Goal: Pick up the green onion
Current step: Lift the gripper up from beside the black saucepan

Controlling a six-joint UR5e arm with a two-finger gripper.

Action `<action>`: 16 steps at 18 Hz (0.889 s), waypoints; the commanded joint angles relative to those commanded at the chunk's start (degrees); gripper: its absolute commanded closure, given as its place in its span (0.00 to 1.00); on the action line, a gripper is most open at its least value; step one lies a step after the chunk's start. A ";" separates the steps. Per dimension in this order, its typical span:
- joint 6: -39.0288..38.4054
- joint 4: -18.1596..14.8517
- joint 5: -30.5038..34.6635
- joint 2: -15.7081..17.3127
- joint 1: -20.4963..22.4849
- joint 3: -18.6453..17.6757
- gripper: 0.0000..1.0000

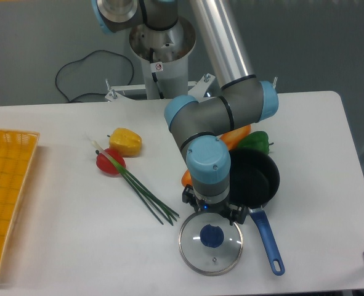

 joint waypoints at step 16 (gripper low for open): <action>-1.49 -0.97 4.92 3.07 -0.26 -5.36 0.00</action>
